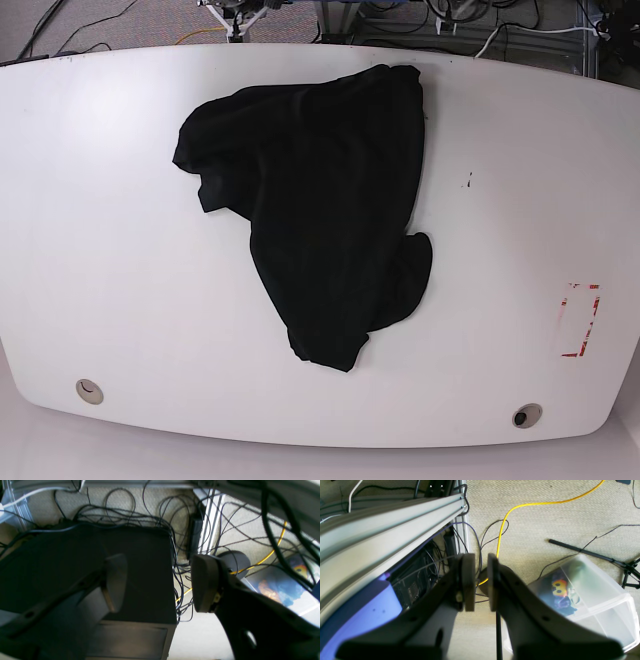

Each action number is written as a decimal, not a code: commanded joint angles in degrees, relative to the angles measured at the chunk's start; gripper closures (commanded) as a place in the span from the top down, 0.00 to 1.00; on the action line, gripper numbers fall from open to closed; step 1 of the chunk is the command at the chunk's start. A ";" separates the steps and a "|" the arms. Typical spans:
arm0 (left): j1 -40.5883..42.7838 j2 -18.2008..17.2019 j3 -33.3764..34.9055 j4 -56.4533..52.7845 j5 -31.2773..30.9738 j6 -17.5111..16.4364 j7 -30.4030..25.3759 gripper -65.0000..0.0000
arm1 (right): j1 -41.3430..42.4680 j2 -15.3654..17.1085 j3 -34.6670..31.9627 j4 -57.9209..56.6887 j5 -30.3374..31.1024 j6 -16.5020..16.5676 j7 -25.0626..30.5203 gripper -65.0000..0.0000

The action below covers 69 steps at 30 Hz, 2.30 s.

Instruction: Layout the t-shirt on the table in an organized manner, then fold the t-shirt properly

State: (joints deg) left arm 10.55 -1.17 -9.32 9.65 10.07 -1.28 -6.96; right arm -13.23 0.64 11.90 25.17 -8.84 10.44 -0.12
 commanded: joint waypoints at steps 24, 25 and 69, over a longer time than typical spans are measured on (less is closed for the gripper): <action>15.34 0.16 -0.04 25.21 -0.09 0.00 -0.29 0.58 | -14.85 0.10 0.01 22.70 -0.08 0.24 0.34 0.12; 16.31 0.16 -0.04 26.97 -0.09 0.00 -0.29 0.58 | -16.00 0.10 0.01 24.28 0.01 0.24 0.34 0.12; 58.86 -9.42 -0.04 85.16 -17.67 -0.08 -0.12 0.58 | -55.03 -6.67 -2.54 83.80 0.18 0.24 0.16 0.12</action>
State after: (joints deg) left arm 66.70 -9.06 -9.21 92.16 -6.70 -1.54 -6.09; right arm -65.45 -4.91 9.08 105.14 -8.82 10.68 -1.28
